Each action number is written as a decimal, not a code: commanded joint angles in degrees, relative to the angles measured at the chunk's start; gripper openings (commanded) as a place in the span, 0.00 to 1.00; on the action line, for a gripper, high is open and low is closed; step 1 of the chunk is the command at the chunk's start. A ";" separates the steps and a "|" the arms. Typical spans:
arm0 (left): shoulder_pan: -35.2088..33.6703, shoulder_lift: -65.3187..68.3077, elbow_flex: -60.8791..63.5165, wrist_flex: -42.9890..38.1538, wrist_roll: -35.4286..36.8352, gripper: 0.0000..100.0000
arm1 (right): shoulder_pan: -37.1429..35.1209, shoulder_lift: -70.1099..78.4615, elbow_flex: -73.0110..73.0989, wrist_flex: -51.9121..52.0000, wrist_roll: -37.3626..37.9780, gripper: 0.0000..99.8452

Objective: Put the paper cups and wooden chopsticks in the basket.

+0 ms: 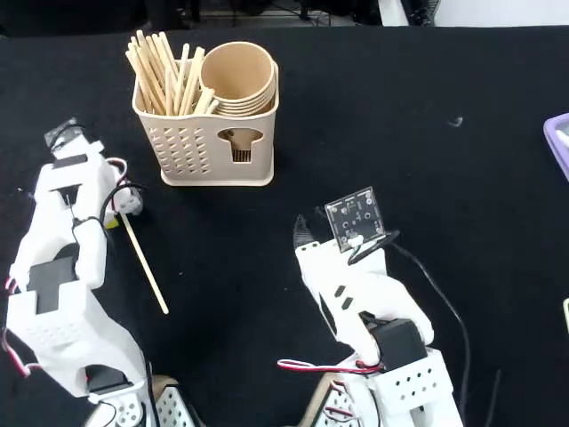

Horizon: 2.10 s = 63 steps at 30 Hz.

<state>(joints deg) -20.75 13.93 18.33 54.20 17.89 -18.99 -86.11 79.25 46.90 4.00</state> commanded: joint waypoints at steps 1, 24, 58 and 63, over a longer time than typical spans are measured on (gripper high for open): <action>0.22 1.23 -1.01 0.18 -0.09 0.06 | 0.88 -1.01 -0.48 -1.49 -0.09 0.10; 0.40 -52.13 -1.98 0.00 -0.09 0.03 | 0.88 -1.01 -0.40 -1.49 -0.09 0.10; 19.21 -32.70 -20.00 -41.32 -12.57 0.03 | 0.88 -1.01 0.13 -1.49 -0.09 0.10; 18.59 -26.11 -22.11 -41.32 -12.66 0.03 | 0.88 -1.01 0.13 -1.49 -0.09 0.10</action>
<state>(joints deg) -2.20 -14.99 0.66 14.20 5.05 -18.99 -86.11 79.96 46.90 4.00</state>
